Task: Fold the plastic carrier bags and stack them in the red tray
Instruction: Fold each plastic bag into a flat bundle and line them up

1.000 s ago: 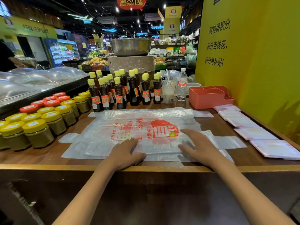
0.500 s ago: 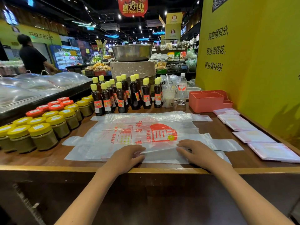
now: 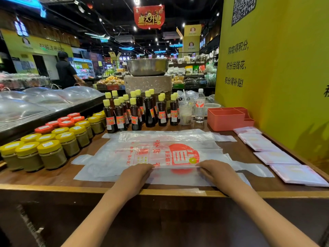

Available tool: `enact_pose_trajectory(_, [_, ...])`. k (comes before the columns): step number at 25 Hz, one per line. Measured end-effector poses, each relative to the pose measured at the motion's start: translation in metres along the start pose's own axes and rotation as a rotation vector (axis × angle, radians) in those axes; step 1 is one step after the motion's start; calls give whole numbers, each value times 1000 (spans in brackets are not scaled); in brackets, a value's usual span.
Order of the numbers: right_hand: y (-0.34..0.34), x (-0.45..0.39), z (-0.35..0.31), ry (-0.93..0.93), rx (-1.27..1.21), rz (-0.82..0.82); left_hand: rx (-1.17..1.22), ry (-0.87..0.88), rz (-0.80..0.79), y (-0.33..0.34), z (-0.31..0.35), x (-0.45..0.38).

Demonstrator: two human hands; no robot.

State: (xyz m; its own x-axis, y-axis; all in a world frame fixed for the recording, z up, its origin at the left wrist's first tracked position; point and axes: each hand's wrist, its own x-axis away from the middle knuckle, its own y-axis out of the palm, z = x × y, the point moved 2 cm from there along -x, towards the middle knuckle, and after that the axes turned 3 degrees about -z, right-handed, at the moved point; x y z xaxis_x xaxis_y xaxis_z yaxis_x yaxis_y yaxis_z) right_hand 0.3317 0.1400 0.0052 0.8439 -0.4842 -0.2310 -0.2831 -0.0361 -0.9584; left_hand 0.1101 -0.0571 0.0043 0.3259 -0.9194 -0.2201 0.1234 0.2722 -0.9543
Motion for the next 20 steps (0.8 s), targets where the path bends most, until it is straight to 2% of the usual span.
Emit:
enact_pose_trajectory(5, [-9,14,9,27,15,9,-80,-15,5,-18,-28,11])
enact_pose_trajectory(7, [-19,16,11,34,-17,5,-103,4,71,-29,-32,11])
enact_pose_trajectory(11, [-49,4,16,43,-104,27,1,116,230,-45,-32,-11])
enact_pose_trajectory(14, [-53,-21,15,74,-58,11,9,42,248,-41,-37,-29])
enact_pose_trajectory(18, [-26,-48,-13,114,56,-36,-72,-131,131,-3,-37,-35])
enact_pose_trajectory(20, [-7,-56,-42,70,39,-39,-62,-120,24,12,-33,-36])
